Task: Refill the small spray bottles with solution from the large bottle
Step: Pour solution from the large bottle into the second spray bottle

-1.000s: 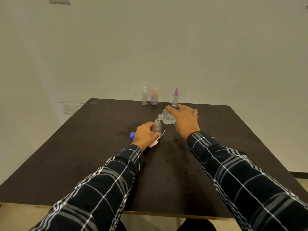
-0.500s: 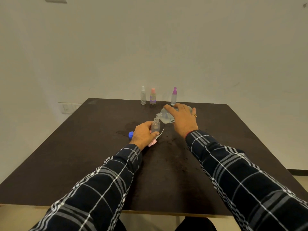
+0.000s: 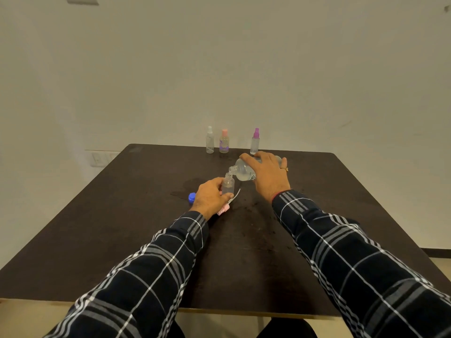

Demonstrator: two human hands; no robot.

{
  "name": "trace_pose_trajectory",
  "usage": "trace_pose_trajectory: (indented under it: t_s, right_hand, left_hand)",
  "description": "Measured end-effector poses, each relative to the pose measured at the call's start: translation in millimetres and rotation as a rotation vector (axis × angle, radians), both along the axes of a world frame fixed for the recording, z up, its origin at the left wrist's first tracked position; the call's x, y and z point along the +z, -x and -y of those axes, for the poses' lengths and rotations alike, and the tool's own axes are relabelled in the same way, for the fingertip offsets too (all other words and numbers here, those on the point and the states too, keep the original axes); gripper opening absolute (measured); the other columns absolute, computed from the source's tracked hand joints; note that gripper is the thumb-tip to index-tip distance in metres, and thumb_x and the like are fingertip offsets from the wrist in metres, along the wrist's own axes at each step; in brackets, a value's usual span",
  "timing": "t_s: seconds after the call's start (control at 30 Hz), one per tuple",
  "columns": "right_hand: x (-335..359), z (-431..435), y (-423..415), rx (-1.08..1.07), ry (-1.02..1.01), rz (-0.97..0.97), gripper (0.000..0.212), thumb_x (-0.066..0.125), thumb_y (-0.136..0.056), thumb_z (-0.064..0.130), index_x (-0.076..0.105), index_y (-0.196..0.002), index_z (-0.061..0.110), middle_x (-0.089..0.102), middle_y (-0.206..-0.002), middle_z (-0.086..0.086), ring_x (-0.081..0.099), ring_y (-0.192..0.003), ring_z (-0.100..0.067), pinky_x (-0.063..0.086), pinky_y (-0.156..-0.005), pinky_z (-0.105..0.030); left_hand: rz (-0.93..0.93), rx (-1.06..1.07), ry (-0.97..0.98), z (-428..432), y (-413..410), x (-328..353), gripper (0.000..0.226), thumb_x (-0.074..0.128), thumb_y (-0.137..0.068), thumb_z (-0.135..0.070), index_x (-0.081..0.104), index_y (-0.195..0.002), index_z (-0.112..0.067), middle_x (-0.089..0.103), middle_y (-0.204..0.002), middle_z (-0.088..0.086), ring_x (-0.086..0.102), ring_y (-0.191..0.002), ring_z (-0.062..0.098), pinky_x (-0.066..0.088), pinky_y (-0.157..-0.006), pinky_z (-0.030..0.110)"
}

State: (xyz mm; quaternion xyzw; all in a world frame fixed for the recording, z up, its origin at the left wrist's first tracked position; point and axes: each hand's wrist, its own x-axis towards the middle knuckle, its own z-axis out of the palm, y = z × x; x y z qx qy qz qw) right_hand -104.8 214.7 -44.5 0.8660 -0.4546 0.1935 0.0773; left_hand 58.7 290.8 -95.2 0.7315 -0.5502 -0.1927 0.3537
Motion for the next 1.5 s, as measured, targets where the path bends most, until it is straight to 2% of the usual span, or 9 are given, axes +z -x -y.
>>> trace_pose_trajectory:
  t_s: [0.5,1.07,1.27,1.5]
  right_hand:
    - [0.2,-0.6,-0.3,0.000,-0.002,0.009,0.075,0.068,-0.087,0.007,0.033,-0.142,0.045,0.039,-0.147,-0.007,0.033,-0.140,-0.031,0.012,-0.112,-0.072]
    - [-1.0,0.1,-0.7,0.000,0.009,0.002,0.077,0.068,-0.086,0.006,0.032,-0.141,0.046,0.040,-0.146,-0.006,0.033,-0.139,-0.030,0.014,-0.111,-0.073]
    - [-0.4,0.0,-1.1,-0.005,0.006,-0.008,0.078,0.068,-0.086,0.006,0.032,-0.142,0.046,0.040,-0.146,-0.006,0.033,-0.139,-0.031,0.014,-0.111,-0.072]
    - [-2.4,2.0,-2.2,-0.009,0.005,-0.015,0.077,0.070,-0.086,0.009,0.031,-0.140,0.047,0.040,-0.145,-0.006,0.035,-0.138,-0.031,0.017,-0.111,-0.073]
  left_hand:
    - [0.003,0.001,-0.006,0.0,-0.2,-0.2,0.048,0.074,-0.089,-0.028,0.058,-0.134,-0.021,0.069,-0.120,-0.002,0.063,-0.109,0.014,0.051,-0.102,0.038]
    - [0.008,0.006,0.000,-1.3,-0.4,0.4,0.047,0.074,-0.089,-0.028,0.059,-0.133,-0.021,0.069,-0.119,-0.002,0.063,-0.108,0.013,0.051,-0.098,0.033]
    - [-0.001,-0.003,-0.023,-0.4,-0.1,0.3,0.049,0.073,-0.090,-0.028,0.057,-0.135,-0.021,0.067,-0.125,-0.001,0.061,-0.113,0.015,0.050,-0.103,0.038]
    - [0.002,-0.004,-0.028,0.2,-0.8,-0.1,0.050,0.073,-0.089,-0.030,0.057,-0.135,-0.022,0.067,-0.124,-0.001,0.062,-0.113,0.014,0.050,-0.102,0.038]
